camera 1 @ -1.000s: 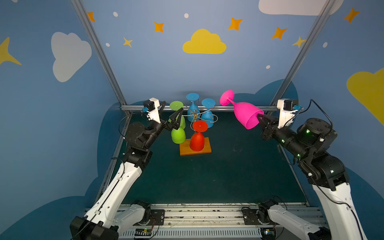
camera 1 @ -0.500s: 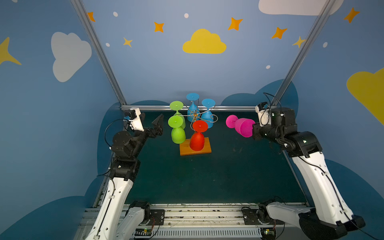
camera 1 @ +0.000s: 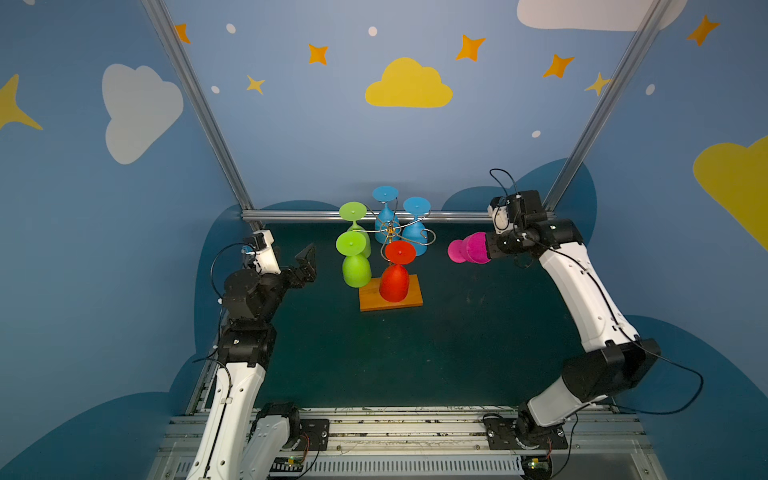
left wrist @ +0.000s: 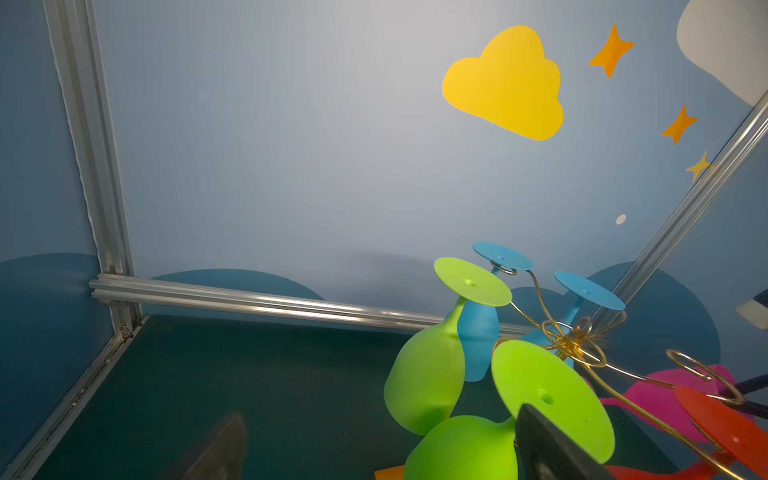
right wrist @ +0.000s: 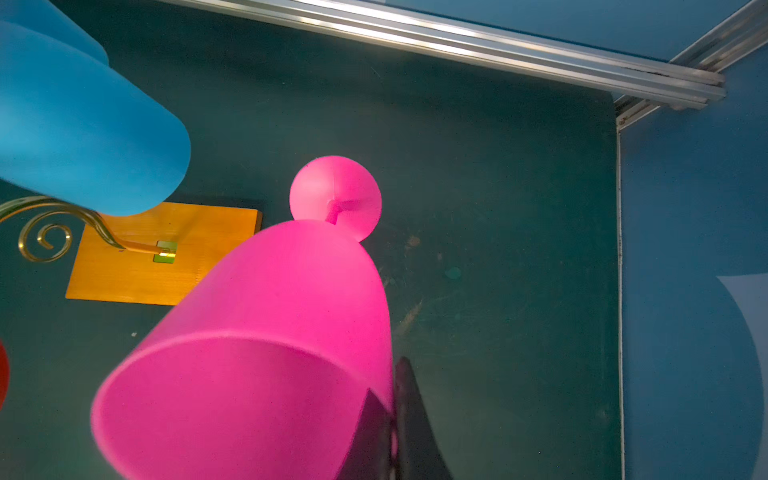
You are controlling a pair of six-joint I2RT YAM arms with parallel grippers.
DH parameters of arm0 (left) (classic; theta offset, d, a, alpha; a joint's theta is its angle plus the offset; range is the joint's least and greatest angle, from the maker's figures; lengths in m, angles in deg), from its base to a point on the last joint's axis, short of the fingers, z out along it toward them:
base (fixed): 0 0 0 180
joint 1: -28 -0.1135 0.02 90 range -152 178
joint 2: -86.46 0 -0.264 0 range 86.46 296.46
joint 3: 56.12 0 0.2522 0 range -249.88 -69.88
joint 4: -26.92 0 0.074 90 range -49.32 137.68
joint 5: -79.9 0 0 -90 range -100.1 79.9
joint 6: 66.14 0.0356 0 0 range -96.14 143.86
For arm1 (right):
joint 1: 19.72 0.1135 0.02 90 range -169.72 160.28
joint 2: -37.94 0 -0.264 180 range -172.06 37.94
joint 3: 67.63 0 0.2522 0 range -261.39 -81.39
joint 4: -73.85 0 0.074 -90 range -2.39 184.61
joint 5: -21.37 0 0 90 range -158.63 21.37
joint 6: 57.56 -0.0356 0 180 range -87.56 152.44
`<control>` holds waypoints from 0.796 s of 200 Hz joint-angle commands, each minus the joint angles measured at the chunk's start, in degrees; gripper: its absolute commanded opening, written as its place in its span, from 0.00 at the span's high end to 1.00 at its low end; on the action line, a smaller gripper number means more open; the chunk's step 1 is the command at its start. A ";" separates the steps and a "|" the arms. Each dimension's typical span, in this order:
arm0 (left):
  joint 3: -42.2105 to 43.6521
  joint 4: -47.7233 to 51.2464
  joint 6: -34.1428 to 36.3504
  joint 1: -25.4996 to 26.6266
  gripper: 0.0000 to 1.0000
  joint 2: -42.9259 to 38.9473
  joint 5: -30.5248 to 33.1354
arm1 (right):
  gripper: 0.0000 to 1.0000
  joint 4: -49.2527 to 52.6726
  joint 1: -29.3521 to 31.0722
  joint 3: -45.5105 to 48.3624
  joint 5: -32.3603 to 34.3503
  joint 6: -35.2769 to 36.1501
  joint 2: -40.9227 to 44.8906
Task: Take the wine glass off the wine glass rack
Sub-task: 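Carry the magenta glass down toward the table with the right gripper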
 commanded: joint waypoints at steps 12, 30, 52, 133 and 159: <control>0.67 -1.83 0.11 -0.50 0.01 -1.25 -0.71 | 1.00 1.27 -1.32 -5.14 -2.09 1.06 -6.24; 1.02 -2.21 -0.17 -0.71 0.01 -1.53 -1.06 | 1.00 2.41 -2.35 -8.24 -3.16 1.05 -10.22; 1.29 -2.49 -0.31 -0.97 0.01 -1.76 -1.16 | 1.00 3.05 -2.98 -11.77 -2.92 1.51 -14.42; 1.59 -2.66 -0.84 -1.74 0.01 -1.56 -1.41 | 1.00 9.79 -3.60 -27.50 -1.14 2.26 -28.74; 1.55 -2.66 -0.99 -1.90 0.01 -1.26 -1.68 | 1.00 9.87 -3.78 -29.16 -2.25 2.08 -30.58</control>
